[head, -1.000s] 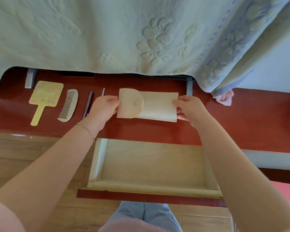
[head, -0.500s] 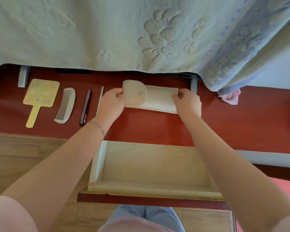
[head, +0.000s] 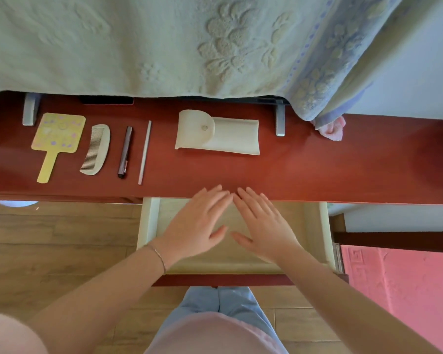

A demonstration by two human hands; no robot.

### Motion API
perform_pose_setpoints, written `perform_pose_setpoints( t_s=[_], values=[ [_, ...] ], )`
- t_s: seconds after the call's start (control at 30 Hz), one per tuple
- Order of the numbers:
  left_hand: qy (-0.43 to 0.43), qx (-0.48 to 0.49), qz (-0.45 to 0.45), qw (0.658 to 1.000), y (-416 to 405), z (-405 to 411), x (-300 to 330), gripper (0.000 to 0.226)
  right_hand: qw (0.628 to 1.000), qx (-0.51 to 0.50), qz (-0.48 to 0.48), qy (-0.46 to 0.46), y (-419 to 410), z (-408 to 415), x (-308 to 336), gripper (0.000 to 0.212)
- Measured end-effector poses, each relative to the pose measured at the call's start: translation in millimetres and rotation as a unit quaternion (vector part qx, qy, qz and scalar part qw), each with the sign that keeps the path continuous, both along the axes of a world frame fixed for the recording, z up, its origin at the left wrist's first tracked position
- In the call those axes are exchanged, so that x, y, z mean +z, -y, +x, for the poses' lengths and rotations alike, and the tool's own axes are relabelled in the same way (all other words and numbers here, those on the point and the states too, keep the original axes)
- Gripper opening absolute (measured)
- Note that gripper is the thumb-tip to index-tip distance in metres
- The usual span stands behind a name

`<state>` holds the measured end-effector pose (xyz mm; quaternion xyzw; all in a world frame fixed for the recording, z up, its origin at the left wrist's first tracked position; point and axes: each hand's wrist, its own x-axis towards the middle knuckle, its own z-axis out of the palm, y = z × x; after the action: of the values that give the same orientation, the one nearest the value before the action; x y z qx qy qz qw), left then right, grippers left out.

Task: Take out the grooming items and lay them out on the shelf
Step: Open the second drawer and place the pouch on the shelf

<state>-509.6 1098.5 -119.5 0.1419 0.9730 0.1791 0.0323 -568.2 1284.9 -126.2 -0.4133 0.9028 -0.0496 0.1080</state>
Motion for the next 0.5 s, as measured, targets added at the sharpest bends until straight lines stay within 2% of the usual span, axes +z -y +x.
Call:
perform_pose_setpoints(
  t_s=[0.13,0.37,0.5],
  values=[
    [0.042,-0.096,-0.084,0.991,-7.5,31.9,-20.3,0.087,0.999,0.018,0.045,0.014,-18.5,26.0,-10.6,0.093],
    [0.096,-0.117,-0.125,0.981,-6.8,60.5,-37.5,0.107,0.995,0.031,0.07,0.062,-37.2,48.6,-23.0,0.109],
    [0.083,-0.137,-0.151,0.976,-8.5,64.2,-41.9,0.109,0.992,0.068,0.083,0.059,-40.3,52.6,-29.2,0.115]
  ],
)
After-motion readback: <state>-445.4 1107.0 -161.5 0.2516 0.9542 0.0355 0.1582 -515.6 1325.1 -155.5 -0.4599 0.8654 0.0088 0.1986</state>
